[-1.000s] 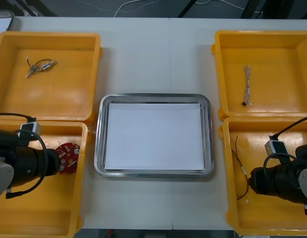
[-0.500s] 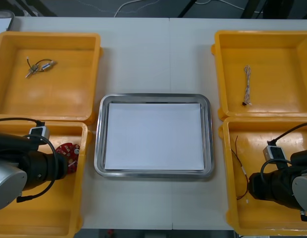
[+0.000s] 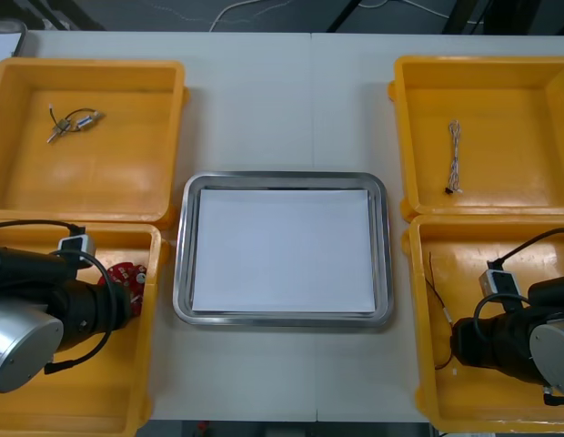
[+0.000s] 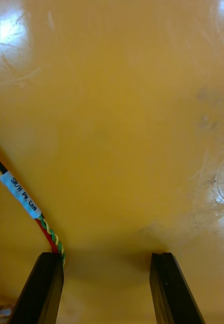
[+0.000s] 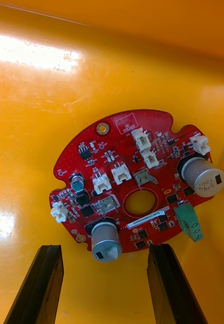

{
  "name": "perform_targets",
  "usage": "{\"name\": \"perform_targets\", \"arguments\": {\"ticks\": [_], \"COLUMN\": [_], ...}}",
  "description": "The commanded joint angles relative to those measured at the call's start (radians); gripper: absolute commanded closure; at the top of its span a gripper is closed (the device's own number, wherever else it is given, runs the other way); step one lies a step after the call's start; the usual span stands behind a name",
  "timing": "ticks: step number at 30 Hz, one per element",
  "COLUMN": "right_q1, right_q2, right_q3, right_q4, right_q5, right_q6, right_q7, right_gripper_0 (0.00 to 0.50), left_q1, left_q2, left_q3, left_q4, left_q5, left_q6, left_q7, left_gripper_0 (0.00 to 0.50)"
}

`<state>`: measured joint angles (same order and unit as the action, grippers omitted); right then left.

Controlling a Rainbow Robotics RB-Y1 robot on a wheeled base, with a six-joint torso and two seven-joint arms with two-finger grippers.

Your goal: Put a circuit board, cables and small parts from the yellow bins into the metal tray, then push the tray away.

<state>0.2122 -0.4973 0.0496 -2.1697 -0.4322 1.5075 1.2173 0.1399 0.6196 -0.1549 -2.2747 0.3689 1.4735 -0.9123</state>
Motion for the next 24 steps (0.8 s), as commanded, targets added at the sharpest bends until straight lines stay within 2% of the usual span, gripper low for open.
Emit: {"name": "perform_targets", "arguments": {"ticks": [1, 2, 4, 16, 20, 24], "right_q1": [-0.007, -0.011, -0.02, -0.102, -0.122, -0.137], "right_q2": [0.014, 0.014, 0.014, 0.014, 0.013, 0.009], "right_q3": [0.024, 0.024, 0.022, 0.007, -0.019, -0.039], "right_q4": [0.016, 0.016, 0.016, 0.016, 0.014, 0.005], "right_q5": [0.001, 0.001, -0.003, -0.028, -0.042, -0.053], "right_q6": [-0.003, 0.0, 0.007, 0.063, 0.08, 0.111], "right_q7": [0.001, -0.004, -0.005, -0.012, -0.001, 0.005], "right_gripper_0": [0.188, 0.372, 0.498, 0.5, 0.5, 0.5], "left_q1": [0.024, 0.024, 0.021, 0.006, 0.004, 0.004], "left_q2": [-0.023, -0.024, -0.026, -0.027, -0.027, -0.027], "left_q3": [-0.02, -0.021, -0.02, -0.025, -0.026, -0.026], "left_q4": [-0.022, -0.019, -0.012, 0.057, 0.06, 0.058], "left_q5": [-0.019, -0.021, -0.022, -0.03, -0.03, -0.03], "left_q6": [-0.009, -0.009, -0.009, -0.059, -0.061, -0.059], "left_q7": [0.075, 0.072, 0.067, 0.049, 0.047, 0.047], "left_gripper_0": [0.013, 0.013, 0.015, 0.023, 0.09, 0.224]}}
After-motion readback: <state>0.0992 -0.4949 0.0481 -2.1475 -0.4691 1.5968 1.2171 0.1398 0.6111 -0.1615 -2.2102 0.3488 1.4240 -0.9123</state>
